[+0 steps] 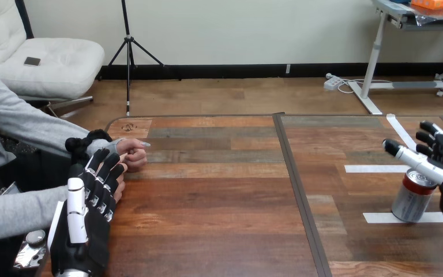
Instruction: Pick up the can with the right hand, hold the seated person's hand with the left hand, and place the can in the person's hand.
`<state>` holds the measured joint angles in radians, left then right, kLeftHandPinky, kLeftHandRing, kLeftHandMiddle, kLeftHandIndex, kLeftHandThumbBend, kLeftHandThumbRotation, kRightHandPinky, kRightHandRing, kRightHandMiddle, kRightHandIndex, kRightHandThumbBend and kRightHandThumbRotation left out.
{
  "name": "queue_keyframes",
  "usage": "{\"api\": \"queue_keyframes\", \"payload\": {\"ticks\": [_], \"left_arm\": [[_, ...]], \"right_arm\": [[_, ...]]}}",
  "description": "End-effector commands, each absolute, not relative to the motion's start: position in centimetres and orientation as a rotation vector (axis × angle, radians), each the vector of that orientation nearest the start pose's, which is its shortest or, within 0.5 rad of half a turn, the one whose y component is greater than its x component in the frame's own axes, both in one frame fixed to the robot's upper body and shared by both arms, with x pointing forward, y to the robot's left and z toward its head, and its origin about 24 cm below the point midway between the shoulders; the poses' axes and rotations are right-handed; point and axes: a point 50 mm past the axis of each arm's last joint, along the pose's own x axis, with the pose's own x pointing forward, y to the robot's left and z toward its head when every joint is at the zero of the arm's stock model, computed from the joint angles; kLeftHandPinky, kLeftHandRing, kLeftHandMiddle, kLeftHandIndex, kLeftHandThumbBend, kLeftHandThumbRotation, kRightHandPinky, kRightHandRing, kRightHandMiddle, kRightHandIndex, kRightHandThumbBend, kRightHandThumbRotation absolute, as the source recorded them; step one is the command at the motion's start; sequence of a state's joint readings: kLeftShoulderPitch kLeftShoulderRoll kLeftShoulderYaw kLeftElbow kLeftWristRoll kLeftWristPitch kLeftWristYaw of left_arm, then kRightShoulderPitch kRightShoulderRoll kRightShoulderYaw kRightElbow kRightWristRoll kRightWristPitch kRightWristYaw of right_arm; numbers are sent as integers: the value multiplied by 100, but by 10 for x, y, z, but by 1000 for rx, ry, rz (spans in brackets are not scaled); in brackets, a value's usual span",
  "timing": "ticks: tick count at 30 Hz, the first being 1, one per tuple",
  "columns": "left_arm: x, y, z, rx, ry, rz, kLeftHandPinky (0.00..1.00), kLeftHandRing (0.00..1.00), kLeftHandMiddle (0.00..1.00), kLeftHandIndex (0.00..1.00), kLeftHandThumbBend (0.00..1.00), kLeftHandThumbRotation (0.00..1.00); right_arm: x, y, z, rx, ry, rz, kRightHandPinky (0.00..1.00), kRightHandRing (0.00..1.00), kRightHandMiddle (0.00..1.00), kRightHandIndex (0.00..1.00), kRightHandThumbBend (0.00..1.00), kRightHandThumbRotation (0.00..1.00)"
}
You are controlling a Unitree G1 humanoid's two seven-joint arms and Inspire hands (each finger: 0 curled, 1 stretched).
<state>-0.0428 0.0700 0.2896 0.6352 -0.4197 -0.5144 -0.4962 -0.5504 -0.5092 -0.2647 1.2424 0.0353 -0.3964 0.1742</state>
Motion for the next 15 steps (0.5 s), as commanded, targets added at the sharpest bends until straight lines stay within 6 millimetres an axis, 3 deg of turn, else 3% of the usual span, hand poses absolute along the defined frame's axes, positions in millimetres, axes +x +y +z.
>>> {"api": "queue_keyframes", "payload": {"ticks": [1,15], "left_arm": [[239,220,-13,-285,-147,-29,100,93,91,91,55,100],[238,220,-12,-277,-150,-27,100,93,91,89,56,100]], "right_arm": [[307,-317,22,-235,223,-201,94,97,96,96,100,33],[303,-313,13,-266,266,-182,94,97,97,97,100,34]]}}
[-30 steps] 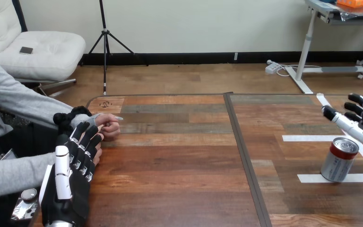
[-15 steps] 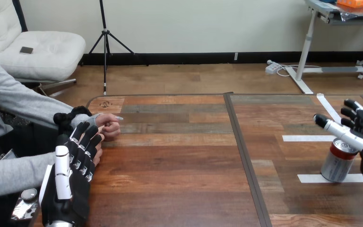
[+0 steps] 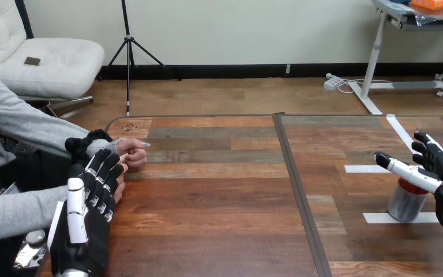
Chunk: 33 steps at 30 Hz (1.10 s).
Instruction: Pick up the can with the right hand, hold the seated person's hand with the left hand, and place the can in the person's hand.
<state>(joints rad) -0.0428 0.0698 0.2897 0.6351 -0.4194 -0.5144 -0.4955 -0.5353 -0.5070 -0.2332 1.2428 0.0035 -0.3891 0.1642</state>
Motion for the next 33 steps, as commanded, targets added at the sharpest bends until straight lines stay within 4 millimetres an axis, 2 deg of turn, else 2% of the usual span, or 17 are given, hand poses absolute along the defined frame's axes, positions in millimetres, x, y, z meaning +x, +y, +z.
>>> {"api": "queue_keyframes", "payload": {"ticks": [1,14,33], "left_arm": [[238,220,-12,-276,-149,-27,100,93,91,89,56,100],[239,222,-11,-275,-154,-36,100,94,91,89,54,100],[239,221,-11,-272,-156,-28,100,92,90,87,54,100]], "right_arm": [[302,-312,12,-270,269,-181,94,97,97,97,100,34],[295,-309,0,-310,329,-155,95,97,97,97,100,35],[293,-309,-4,-321,357,-141,97,98,98,98,100,29]]}}
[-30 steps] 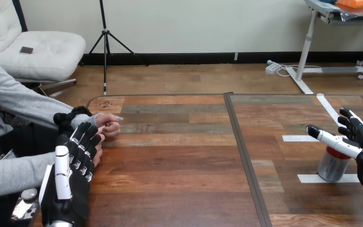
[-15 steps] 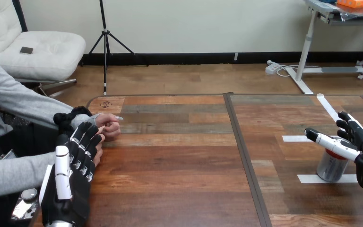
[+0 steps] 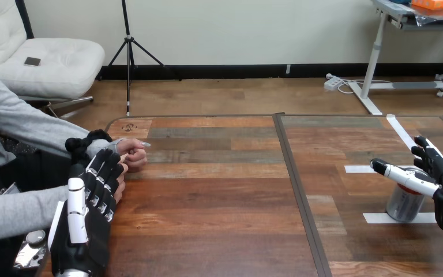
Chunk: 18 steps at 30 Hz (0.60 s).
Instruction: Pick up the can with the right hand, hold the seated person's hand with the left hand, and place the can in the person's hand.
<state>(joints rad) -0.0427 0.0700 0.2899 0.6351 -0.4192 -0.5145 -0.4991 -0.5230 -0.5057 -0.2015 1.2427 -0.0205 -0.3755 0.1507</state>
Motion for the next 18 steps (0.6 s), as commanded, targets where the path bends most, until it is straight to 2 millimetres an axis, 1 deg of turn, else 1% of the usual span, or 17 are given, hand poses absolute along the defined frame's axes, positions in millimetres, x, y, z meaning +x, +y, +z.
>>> {"api": "queue_keyframes", "payload": {"ticks": [1,7,14,17,18], "left_arm": [[239,221,-11,-273,-156,-27,100,92,89,87,54,100],[239,221,-11,-271,-157,-29,100,92,89,87,54,100],[239,221,-10,-268,-160,-30,100,92,89,87,53,100],[238,221,-10,-269,-159,-30,100,92,89,86,52,100],[238,221,-10,-269,-159,-30,100,92,89,86,52,100]], "right_arm": [[293,-309,-4,-324,360,-140,97,98,98,98,100,29],[293,-309,-4,-373,368,-128,96,97,97,98,100,28],[292,-310,-6,-376,385,-137,96,97,96,97,100,26],[291,-311,-6,-362,386,-136,96,96,95,96,100,23],[291,-311,-6,-357,386,-135,96,96,95,96,100,20]]}}
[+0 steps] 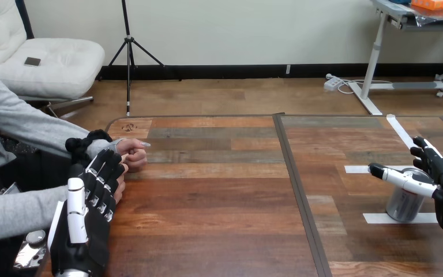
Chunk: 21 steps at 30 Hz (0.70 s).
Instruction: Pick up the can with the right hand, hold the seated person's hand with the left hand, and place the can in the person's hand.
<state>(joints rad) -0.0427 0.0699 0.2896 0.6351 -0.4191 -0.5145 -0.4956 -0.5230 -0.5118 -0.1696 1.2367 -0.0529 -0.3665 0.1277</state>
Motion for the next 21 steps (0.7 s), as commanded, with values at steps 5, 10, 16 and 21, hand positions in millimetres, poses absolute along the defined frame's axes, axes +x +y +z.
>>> {"api": "queue_keyframes", "payload": {"ticks": [5,10,16,21], "left_arm": [[238,221,-10,-258,-158,-30,100,92,89,86,52,100],[239,221,-10,-262,-159,-36,100,92,89,86,52,100],[239,221,-10,-261,-158,-32,100,93,89,85,53,100],[239,221,-10,-261,-158,-29,100,93,89,85,53,100]], "right_arm": [[291,-311,-6,-366,391,-138,96,96,95,96,100,16],[291,-312,-6,-381,398,-140,95,95,94,94,100,13],[289,-313,-6,-395,400,-136,94,94,92,93,100,10],[288,-314,-6,-392,392,-131,94,93,91,93,100,9]]}}
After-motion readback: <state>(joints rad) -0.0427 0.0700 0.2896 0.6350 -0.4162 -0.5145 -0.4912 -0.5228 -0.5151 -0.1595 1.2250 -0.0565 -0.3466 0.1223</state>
